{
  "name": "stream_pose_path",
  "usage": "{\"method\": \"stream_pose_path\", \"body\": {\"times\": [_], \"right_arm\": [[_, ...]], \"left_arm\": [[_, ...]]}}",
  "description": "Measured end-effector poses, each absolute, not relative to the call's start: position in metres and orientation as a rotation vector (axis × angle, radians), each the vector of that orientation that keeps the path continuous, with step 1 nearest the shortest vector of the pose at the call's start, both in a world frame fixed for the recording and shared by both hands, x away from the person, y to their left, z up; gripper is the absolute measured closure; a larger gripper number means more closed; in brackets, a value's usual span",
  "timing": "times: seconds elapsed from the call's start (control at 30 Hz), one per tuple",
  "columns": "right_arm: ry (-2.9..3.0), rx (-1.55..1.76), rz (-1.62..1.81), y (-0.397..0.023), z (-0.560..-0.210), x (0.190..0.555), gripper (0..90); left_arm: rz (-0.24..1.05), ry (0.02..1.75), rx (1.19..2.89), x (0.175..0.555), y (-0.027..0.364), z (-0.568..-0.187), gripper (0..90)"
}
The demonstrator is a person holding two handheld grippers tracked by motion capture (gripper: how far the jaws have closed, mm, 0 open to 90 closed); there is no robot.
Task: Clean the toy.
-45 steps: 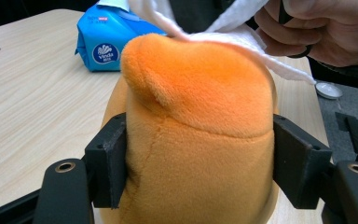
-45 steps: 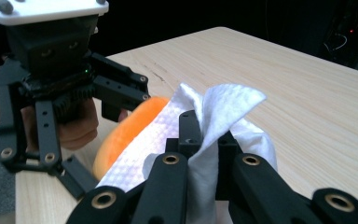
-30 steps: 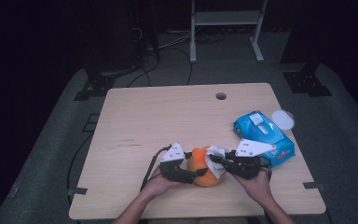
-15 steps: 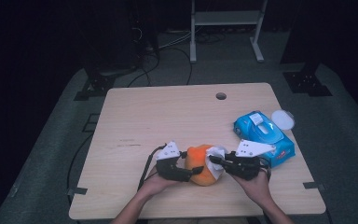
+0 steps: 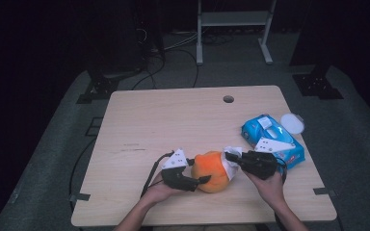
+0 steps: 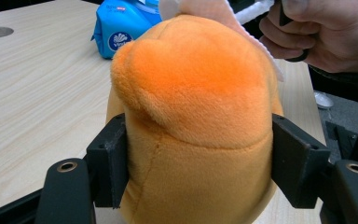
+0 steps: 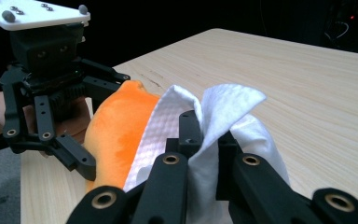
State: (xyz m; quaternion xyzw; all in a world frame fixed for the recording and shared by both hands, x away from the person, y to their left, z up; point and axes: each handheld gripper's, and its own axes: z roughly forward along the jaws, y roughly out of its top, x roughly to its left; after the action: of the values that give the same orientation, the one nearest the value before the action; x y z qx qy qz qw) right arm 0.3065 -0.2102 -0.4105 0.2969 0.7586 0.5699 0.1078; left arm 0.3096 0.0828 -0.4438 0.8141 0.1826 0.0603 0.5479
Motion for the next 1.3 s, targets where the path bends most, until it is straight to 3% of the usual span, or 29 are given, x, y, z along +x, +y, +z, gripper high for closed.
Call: {"method": "stream_pose_path", "body": {"times": [0.37,0.8,1.3], "right_arm": [[2.282,0.746,1.661,-0.188,-0.405,0.291,85.7],[2.209,0.929,1.716,-0.216,-0.412,0.312,85.9],[2.257,0.877,1.721,-0.198,-0.408,0.310,85.8]], "left_arm": [[0.106,0.501,1.897,0.315,0.090,-0.446,29.6],[0.149,0.424,1.928,0.305,0.080,-0.444,30.0],[0.177,0.344,1.970,0.295,0.070,-0.441,27.5]]}}
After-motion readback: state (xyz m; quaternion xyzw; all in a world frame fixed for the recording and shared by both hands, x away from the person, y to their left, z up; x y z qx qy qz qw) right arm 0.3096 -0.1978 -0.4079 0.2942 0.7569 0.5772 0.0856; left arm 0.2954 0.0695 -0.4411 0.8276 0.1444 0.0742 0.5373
